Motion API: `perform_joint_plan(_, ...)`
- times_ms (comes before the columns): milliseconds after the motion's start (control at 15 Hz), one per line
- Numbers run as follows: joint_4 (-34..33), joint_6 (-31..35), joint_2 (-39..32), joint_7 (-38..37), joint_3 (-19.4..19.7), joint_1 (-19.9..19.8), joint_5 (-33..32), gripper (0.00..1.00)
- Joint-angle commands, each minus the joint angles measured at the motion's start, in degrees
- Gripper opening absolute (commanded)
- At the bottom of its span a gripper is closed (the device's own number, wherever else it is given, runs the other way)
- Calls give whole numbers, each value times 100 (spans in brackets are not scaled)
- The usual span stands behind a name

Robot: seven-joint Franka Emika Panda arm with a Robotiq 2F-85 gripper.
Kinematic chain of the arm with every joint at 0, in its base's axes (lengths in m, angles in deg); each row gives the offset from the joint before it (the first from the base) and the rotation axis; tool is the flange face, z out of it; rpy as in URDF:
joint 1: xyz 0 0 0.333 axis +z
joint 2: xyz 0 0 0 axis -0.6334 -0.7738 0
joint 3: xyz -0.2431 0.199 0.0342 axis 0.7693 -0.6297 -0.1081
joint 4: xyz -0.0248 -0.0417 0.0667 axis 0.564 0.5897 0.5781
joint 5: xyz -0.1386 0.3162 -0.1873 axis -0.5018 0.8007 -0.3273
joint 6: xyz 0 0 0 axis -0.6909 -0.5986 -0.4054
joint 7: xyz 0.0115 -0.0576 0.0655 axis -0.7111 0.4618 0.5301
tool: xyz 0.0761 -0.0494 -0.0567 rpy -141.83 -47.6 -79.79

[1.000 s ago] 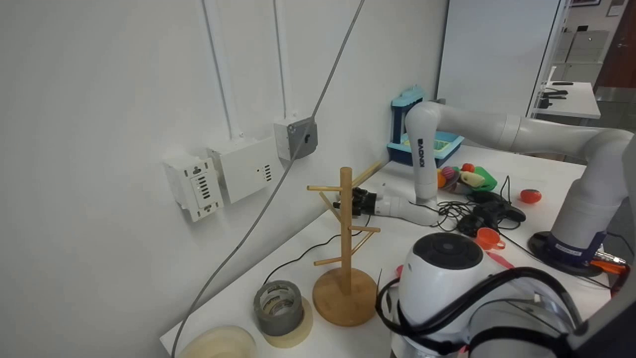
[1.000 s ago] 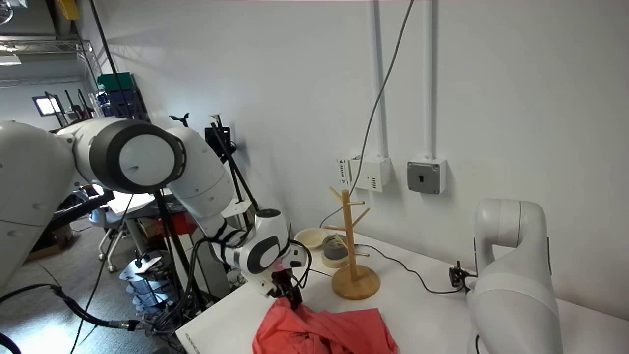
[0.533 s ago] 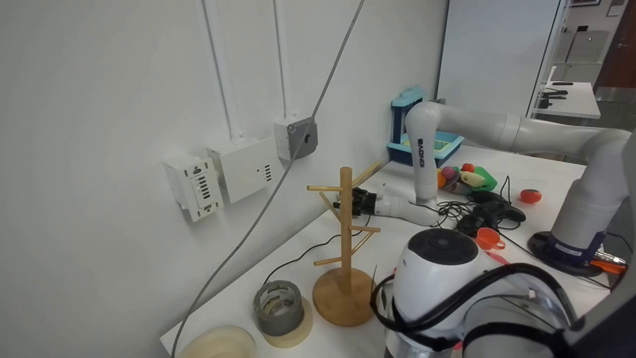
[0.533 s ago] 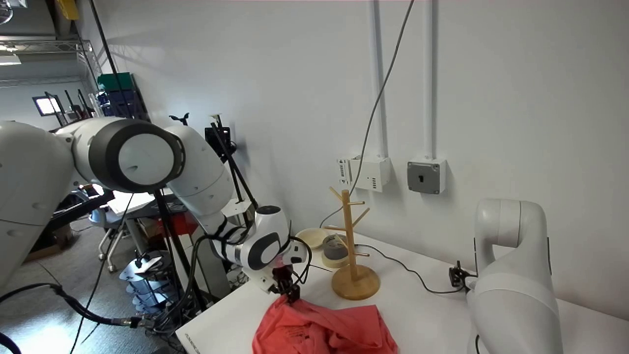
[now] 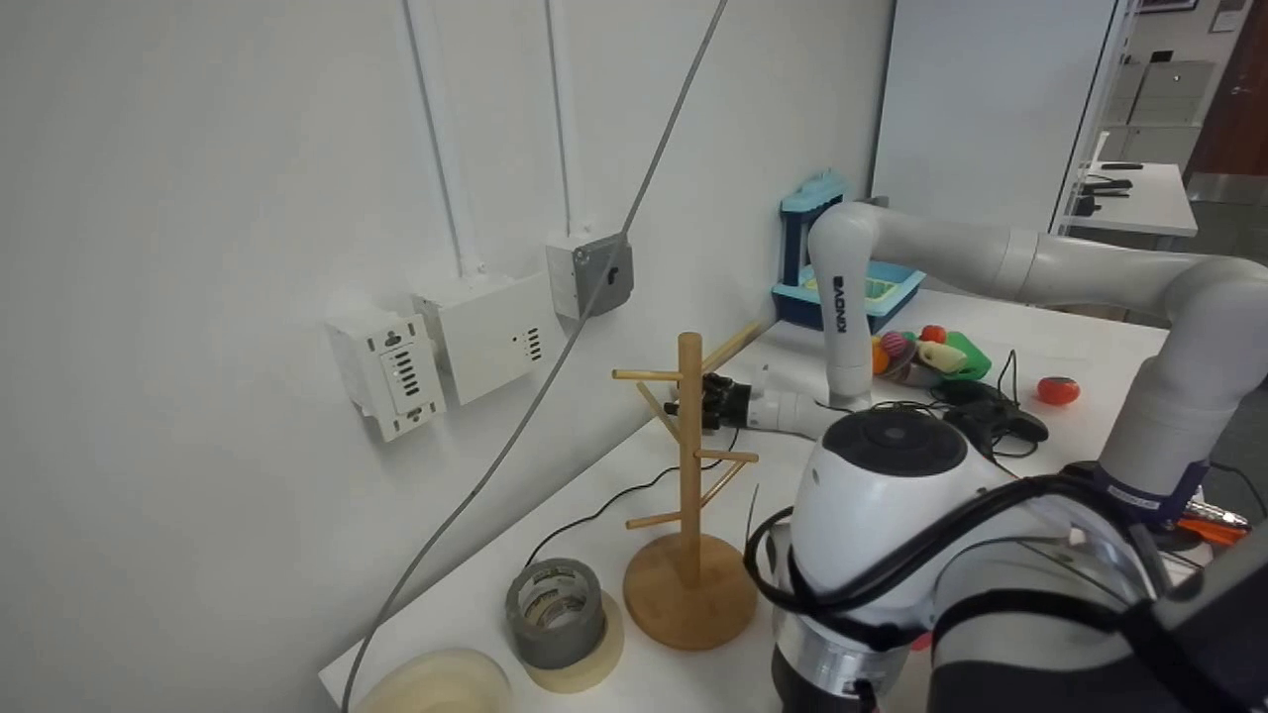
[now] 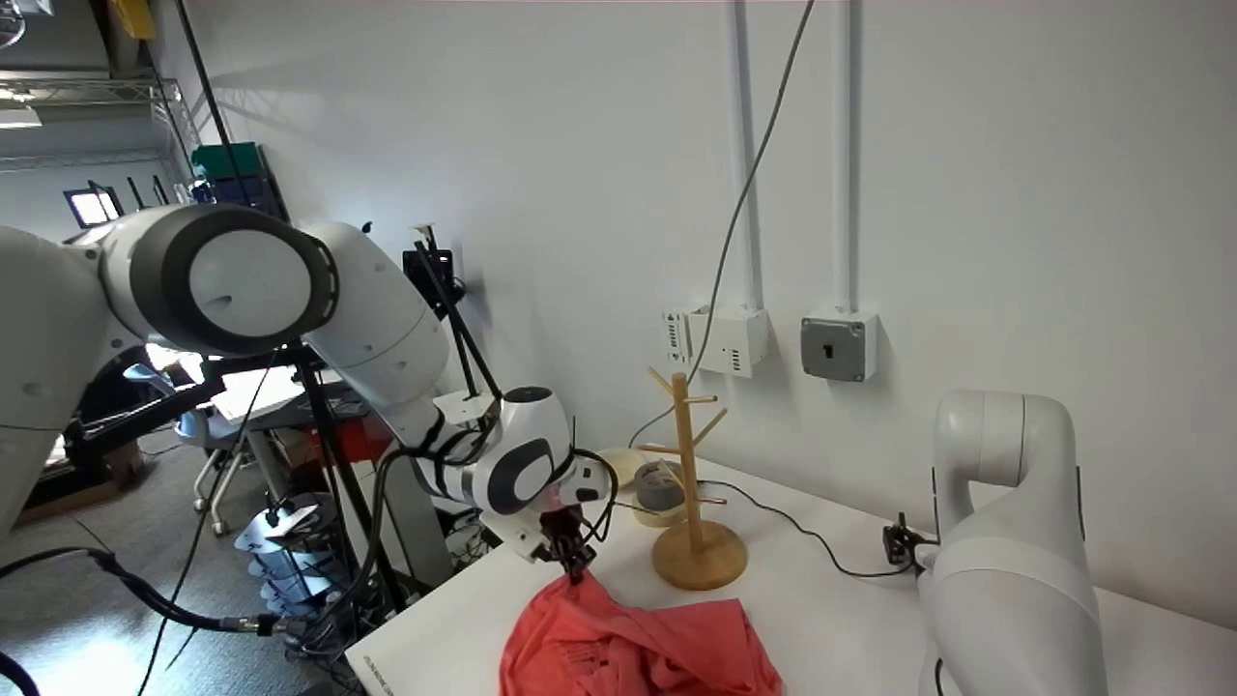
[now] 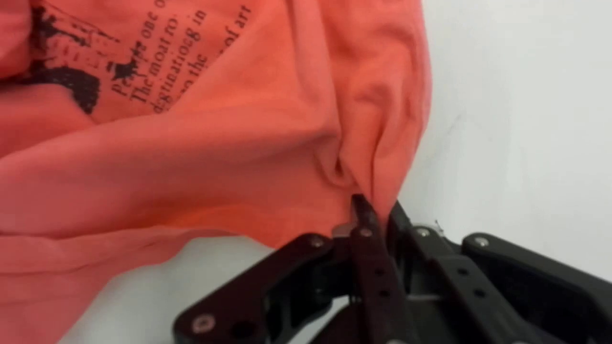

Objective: Fold the shirt once

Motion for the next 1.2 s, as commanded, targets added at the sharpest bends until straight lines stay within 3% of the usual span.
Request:
perform_joint_plan(0, 689, -49, 800, -273, 484, 289, -82, 2)
perform_joint_plan(267, 1452, -19, 1614, -817, 1077, 577, -330, 2)
perform_joint_plan(600, 2698, -20, 2590, -2002, 1595, 783, -782, 2)
perform_joint_plan(867, 3591, 37, 3224, -3180, 1824, 670, -1524, 2)
perform_joint_plan(1133, 4117, 7, 3670, -4339, 1774, 278, -2474, 2)
